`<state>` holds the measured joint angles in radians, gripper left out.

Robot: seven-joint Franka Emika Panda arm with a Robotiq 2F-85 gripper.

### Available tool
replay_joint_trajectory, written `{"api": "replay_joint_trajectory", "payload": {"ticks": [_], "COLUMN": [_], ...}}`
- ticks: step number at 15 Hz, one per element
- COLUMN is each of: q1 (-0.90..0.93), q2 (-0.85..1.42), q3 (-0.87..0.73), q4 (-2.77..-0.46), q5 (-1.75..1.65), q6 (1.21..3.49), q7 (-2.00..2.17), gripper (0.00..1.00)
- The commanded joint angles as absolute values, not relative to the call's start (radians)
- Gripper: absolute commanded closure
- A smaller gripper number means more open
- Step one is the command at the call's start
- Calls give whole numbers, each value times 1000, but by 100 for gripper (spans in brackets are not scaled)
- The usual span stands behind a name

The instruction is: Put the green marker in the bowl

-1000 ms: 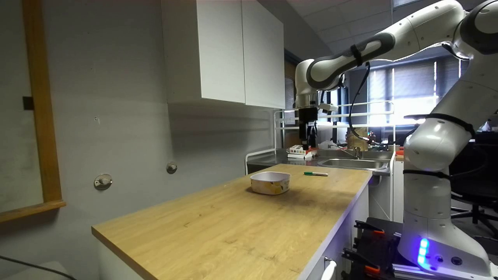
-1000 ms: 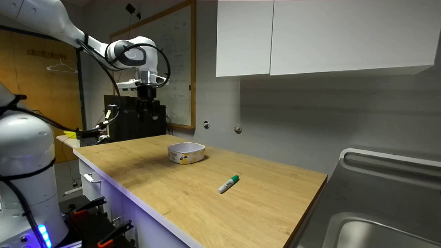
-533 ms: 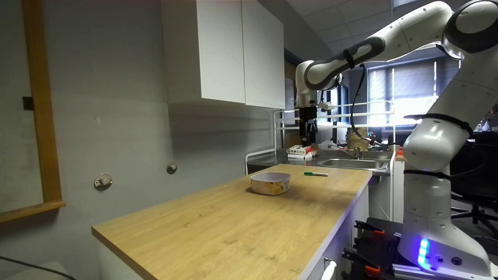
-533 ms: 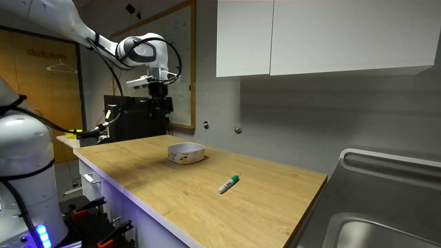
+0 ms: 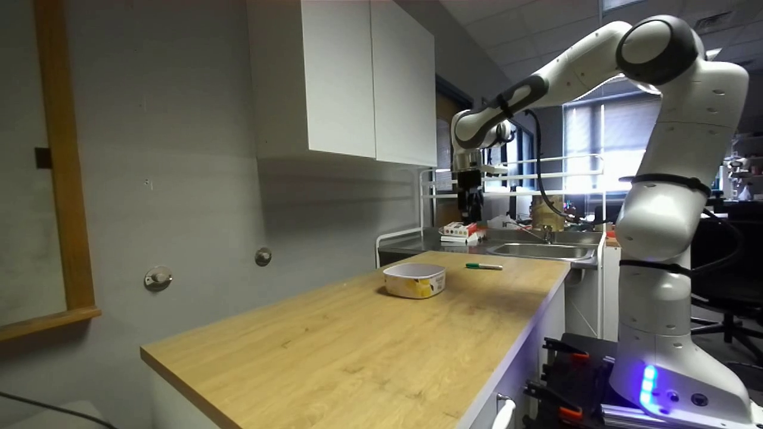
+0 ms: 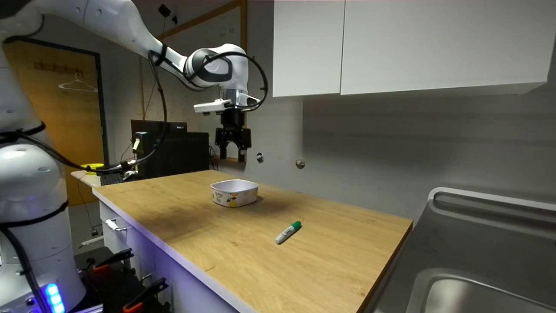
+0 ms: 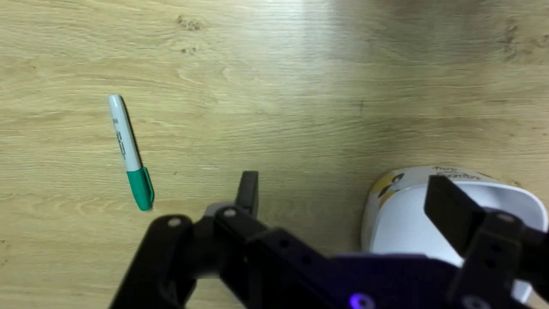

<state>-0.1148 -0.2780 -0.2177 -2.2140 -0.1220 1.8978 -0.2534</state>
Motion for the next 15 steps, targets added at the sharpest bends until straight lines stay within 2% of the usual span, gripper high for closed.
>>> {"api": "replay_joint_trajectory", "payload": {"ticks": [1, 8, 15], "q1": [-135, -235, -388], "q2": [-53, 260, 448], "q3": [-245, -239, -222], "q4": [-2055, -1808, -1625], "q5": [-106, -59, 41], "q6": [1891, 1870, 1817], "q7": [-331, -435, -539], "gripper": [0, 0, 0]}}
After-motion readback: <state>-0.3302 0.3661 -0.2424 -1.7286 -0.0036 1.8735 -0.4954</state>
